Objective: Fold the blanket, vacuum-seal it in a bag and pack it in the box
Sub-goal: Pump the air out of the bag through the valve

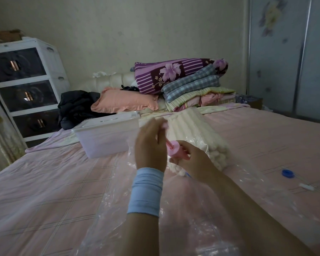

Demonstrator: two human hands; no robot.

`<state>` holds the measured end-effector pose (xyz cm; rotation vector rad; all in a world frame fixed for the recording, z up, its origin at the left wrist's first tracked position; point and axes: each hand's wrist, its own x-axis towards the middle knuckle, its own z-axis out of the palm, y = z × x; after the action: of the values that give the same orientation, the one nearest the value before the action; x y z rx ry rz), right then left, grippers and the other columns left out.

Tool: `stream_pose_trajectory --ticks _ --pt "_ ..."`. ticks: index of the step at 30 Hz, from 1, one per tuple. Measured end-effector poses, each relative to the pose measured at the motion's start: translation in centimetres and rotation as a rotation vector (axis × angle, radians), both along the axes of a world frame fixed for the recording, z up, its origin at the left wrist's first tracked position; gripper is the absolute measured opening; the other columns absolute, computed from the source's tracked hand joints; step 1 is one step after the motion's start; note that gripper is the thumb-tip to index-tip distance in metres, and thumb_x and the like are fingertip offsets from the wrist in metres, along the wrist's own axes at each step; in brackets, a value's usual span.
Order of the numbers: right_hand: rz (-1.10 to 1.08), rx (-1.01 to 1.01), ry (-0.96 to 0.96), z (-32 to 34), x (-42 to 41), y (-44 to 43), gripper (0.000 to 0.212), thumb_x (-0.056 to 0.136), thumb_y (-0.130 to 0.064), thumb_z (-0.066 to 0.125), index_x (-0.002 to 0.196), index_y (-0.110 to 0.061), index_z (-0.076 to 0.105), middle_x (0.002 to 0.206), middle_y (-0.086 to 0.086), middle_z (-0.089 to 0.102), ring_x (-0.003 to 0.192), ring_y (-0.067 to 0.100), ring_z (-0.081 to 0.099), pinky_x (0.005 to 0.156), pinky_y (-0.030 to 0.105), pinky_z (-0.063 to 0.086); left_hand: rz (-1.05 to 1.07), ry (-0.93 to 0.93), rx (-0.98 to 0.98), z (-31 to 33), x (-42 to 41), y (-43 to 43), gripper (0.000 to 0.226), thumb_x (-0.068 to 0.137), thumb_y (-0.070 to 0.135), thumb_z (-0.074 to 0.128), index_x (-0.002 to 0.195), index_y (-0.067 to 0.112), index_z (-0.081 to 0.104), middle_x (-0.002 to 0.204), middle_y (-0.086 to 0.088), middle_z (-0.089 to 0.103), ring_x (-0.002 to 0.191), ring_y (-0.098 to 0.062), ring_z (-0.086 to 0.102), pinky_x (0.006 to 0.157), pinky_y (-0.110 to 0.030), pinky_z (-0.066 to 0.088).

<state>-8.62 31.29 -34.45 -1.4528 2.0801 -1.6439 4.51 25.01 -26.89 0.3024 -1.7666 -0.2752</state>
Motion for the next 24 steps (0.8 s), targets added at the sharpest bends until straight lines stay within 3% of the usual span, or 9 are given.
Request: stream_pose_trajectory --ticks 2,4,7,12,14,16,19,21,24 --pt "0.003 -0.004 -0.026 0.0 0.2 -0.2 0.049 0.065 -0.063 0.066 0.110 -0.044 0.062 0.091 -0.015 0.071 0.090 0.012 0.069 0.088 0.046 0.055 -0.068 -0.263 0.182 -2.0 -0.5 -0.3 0.014 0.091 0.014 0.058 0.093 0.019 0.071 0.090 0.007 0.070 0.081 -0.011 0.063 0.075 -0.024 0.049" --pt "0.003 -0.002 -0.031 0.0 0.4 -0.3 0.049 0.065 -0.062 0.066 0.110 -0.042 0.062 0.089 -0.017 0.070 0.088 0.011 0.068 0.087 0.044 0.055 -0.078 -0.371 0.242 -1.9 -0.2 -0.6 0.014 0.091 0.018 0.058 0.090 0.021 0.072 0.082 0.007 0.070 0.075 -0.010 0.062 0.069 -0.020 0.046" --pt "-0.017 -0.006 0.017 -0.2 0.1 -0.2 0.044 0.076 -0.046 0.080 0.116 -0.046 0.061 0.098 -0.024 0.070 0.093 0.000 0.065 0.089 0.032 0.054 -0.022 -0.187 0.085 1.3 1.1 -0.2 0.014 0.093 0.018 0.059 0.095 0.020 0.073 0.085 0.007 0.072 0.076 -0.009 0.064 0.073 -0.025 0.053" --pt "-0.012 0.017 0.023 -0.4 -0.2 -0.1 0.040 0.081 -0.044 0.080 0.115 -0.050 0.060 0.100 -0.029 0.068 0.094 -0.005 0.063 0.087 0.026 0.053 0.169 0.276 -0.152 4.3 2.2 0.7 0.018 0.095 0.012 0.055 0.103 0.013 0.071 0.100 0.008 0.068 0.094 -0.009 0.061 0.084 -0.020 0.047" --pt "-0.010 0.005 0.017 -0.5 -0.1 -0.2 0.040 0.080 -0.041 0.081 0.114 -0.049 0.061 0.101 -0.030 0.068 0.094 -0.006 0.063 0.086 0.024 0.052 0.165 0.240 -0.117 2.7 1.3 0.5 0.019 0.095 0.011 0.055 0.104 0.015 0.071 0.104 0.006 0.069 0.099 -0.011 0.062 0.088 -0.024 0.049" --pt "-0.010 -0.012 -0.001 -0.4 0.3 -0.3 0.039 0.079 -0.042 0.080 0.113 -0.047 0.062 0.099 -0.027 0.069 0.094 -0.002 0.065 0.088 0.030 0.054 0.049 0.009 0.049 -0.1 0.3 0.0 0.019 0.094 0.013 0.057 0.104 0.020 0.072 0.105 0.007 0.071 0.098 -0.013 0.065 0.088 -0.032 0.054" --pt "0.021 -0.008 -0.035 -0.2 0.8 -0.6 0.043 0.072 -0.061 0.063 0.112 -0.045 0.061 0.097 -0.018 0.070 0.094 0.011 0.068 0.090 0.047 0.054 -0.053 -0.317 0.286 -2.6 -0.4 -0.7 0.016 0.092 0.022 0.058 0.097 0.027 0.073 0.094 0.010 0.072 0.088 -0.013 0.065 0.080 -0.033 0.054" --pt "0.019 -0.021 -0.026 -0.4 0.8 -0.6 0.042 0.074 -0.059 0.068 0.113 -0.046 0.060 0.098 -0.018 0.070 0.094 0.010 0.067 0.091 0.046 0.054 -0.018 -0.288 0.227 -1.6 0.1 -0.5 0.015 0.093 0.023 0.058 0.094 0.026 0.072 0.086 0.009 0.071 0.079 -0.013 0.064 0.074 -0.034 0.055" --pt "-0.020 -0.007 0.014 -0.4 0.3 -0.3 0.043 0.080 -0.047 0.078 0.118 -0.050 0.058 0.104 -0.025 0.069 0.096 -0.001 0.065 0.091 0.032 0.054 0.077 0.022 -0.005 1.8 1.2 0.0 0.016 0.095 0.015 0.058 0.102 0.017 0.072 0.093 0.002 0.072 0.083 -0.014 0.065 0.076 -0.033 0.056"
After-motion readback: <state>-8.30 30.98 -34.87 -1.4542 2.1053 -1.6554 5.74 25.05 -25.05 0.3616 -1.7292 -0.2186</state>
